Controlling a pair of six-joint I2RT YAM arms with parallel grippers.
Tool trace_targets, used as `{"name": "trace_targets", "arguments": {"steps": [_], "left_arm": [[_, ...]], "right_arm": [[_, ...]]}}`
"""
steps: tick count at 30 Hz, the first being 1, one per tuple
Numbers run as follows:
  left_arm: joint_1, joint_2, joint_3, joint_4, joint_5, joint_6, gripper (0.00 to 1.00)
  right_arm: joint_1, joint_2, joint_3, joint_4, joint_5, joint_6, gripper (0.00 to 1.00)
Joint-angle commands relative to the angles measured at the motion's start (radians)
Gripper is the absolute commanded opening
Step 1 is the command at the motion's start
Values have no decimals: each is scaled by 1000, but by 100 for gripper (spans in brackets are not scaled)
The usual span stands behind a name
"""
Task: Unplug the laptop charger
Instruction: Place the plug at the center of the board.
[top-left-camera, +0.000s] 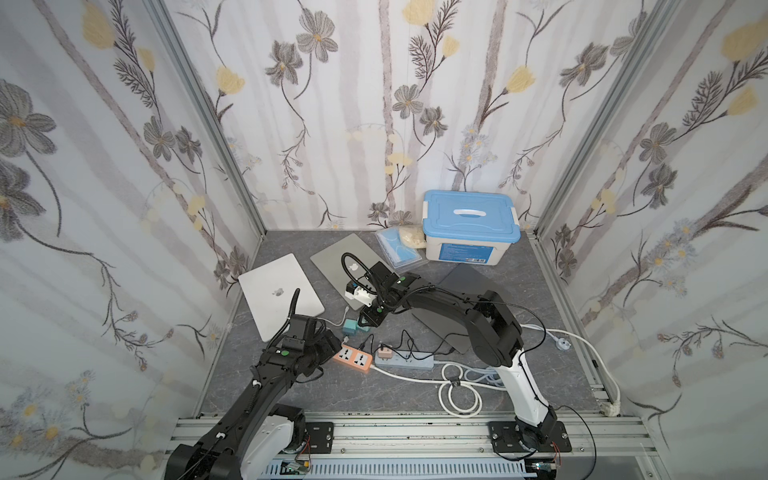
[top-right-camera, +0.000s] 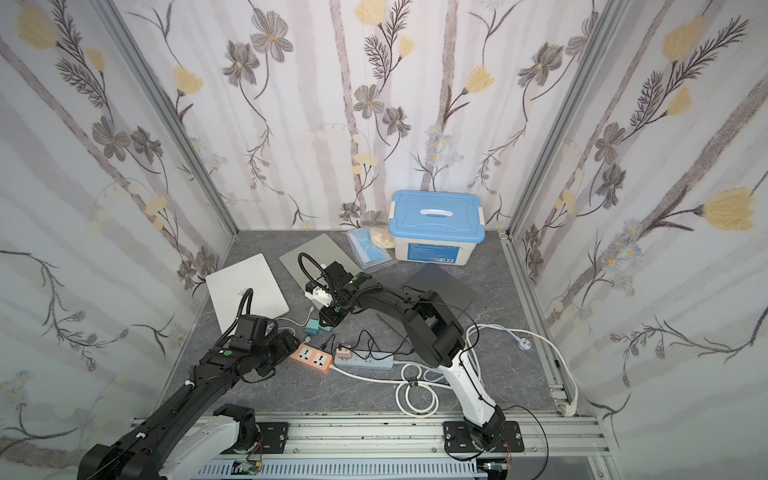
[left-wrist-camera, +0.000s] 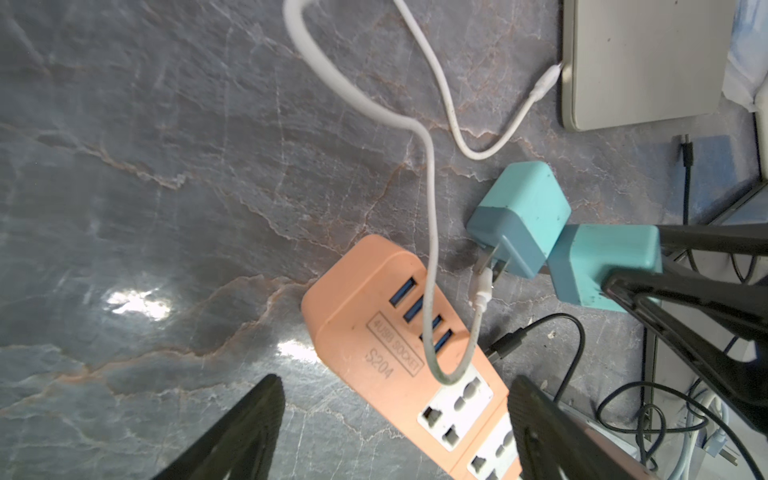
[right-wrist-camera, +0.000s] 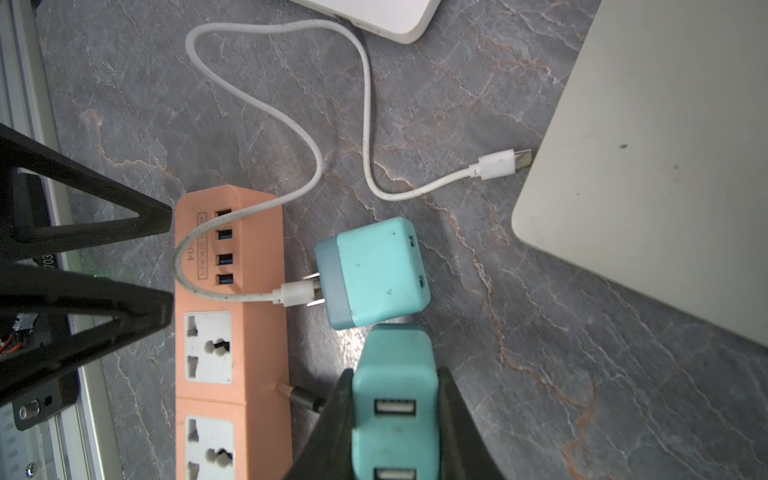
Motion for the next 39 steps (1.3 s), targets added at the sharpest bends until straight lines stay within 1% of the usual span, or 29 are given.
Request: {"name": "trace_targets", "arguments": {"steps": [1,5,12,16,22,25,27,32,35,39], "left_arm": [[2,-10,12,13,-5,6,88],[1,-18,19,12,-2,18,88],[1,-33,30,3,-6,31,88],[1,-49,37,4,-1,39,89],[1,-89,55,-8,1,68,91],[0,-98,64,-5,7,77,92],[-1,-93,78,-8,12,88,92],[-8,-71,115,8,41,119,93],[-26,-30,151,43,73,140,93],[-104,61,255,69,76,200,94]], "right_arm": [[-1,17,4,-7,-30,-20,24],[-3,30,4,-21,-62,-29,26],[-6,25,-4,-23,-62,-29,29],[-6,9,-6,-22,-37,-24,39],[-16,-21,-16,-12,-25,-16,47],[-19,-48,-28,-1,-16,-12,56],[-22,-72,-42,3,-1,-10,58],[-60,-195,-168,66,35,32,64],[-119,-308,-293,123,69,74,66],[-162,-482,-484,213,106,122,73]]}}
